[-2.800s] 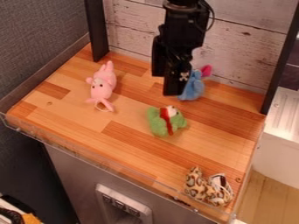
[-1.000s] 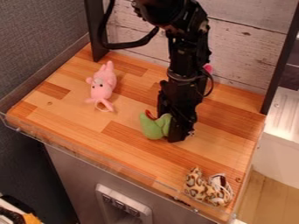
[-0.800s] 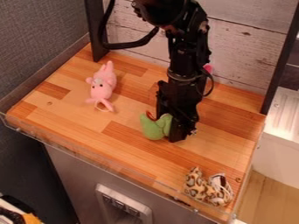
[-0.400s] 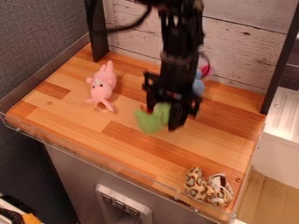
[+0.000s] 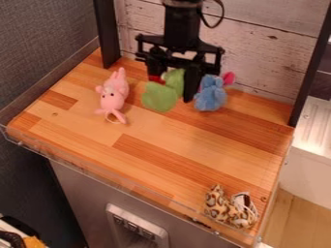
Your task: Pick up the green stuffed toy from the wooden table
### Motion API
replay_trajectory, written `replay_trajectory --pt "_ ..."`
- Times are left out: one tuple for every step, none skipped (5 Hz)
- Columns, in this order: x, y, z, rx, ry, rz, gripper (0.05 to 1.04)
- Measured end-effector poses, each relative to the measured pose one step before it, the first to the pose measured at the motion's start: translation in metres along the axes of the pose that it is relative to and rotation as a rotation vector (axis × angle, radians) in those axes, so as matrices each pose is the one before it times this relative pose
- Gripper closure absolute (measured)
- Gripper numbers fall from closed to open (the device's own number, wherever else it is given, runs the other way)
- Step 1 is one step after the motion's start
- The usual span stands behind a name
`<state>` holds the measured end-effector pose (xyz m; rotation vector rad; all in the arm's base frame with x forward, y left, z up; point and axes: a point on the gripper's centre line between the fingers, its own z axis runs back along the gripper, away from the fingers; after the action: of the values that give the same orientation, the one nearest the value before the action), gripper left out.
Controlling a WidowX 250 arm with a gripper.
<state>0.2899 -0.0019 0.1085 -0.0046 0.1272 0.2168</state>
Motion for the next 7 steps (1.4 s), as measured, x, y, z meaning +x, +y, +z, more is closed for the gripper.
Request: replay_trajectory --pt "-0.00503 0.00892 0.00968 -0.003 0.0033 0.0452 0.474" --pt "0.01353 0.02216 0.01612 -0.0049 -0.0329 -0.0859 0.474" --pt "0.02646 0.02729 0.00042 -0.0002 0.0088 -0.1691 0.474" --pt "0.02511 0.03473 0.00001 -0.0034 -0.0024 -0.1374 0.474" --pt "0.00882 0.03432 -0.00184 -0.0015 -0.0001 -0.0558 0.474" --pt "-0.00394 0.02898 -0.0035 -0.0061 -0.001 0.0427 0.474" --pt "-0.01051 0.01952 0.00005 0.0018 -0.0141 0.1102 0.477"
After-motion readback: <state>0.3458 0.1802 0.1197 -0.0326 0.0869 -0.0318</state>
